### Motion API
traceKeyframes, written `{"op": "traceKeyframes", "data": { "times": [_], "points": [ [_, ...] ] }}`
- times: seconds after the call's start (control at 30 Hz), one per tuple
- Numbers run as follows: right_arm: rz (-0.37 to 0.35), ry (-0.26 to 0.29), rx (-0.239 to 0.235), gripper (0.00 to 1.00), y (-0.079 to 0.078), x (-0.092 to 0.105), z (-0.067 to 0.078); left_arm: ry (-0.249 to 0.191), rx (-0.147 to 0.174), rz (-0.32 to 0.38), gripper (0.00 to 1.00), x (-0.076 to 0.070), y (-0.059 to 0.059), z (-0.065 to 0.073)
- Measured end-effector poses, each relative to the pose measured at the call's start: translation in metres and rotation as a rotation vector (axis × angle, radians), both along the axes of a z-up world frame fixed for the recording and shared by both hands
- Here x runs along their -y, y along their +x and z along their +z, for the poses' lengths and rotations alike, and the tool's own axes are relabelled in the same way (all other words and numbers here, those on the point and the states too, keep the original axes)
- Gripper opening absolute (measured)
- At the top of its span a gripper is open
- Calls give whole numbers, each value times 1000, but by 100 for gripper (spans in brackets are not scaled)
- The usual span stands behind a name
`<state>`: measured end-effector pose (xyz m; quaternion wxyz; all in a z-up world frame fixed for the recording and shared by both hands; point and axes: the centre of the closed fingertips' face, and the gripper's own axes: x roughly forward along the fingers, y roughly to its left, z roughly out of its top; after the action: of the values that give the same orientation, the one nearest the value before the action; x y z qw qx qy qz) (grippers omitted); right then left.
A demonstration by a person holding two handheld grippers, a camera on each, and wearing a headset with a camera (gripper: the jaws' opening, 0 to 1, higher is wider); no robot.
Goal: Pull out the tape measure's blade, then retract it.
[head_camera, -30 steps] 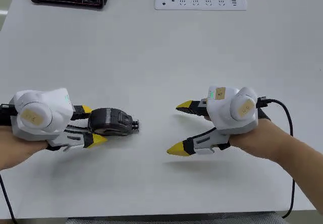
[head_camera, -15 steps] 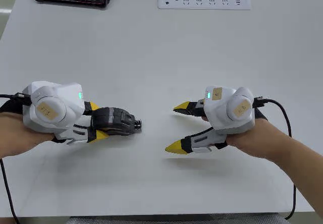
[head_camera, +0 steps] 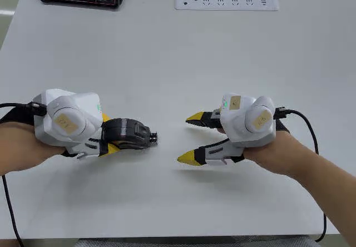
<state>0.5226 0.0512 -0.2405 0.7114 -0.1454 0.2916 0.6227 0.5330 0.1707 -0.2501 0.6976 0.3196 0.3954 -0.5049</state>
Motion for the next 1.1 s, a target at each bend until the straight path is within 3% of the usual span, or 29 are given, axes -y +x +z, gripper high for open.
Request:
{"op": "traceKeyframes", "data": {
  "times": [0.57, 1.1],
  "points": [
    [85, 8, 60, 33, 9, -36, -9, -2, -10, 2, 27, 0, 1, -2],
    [122, 6, 58, 20, 9, -52, -19, 0, -25, 1, 27, 1, 0, -2]
  ]
}}
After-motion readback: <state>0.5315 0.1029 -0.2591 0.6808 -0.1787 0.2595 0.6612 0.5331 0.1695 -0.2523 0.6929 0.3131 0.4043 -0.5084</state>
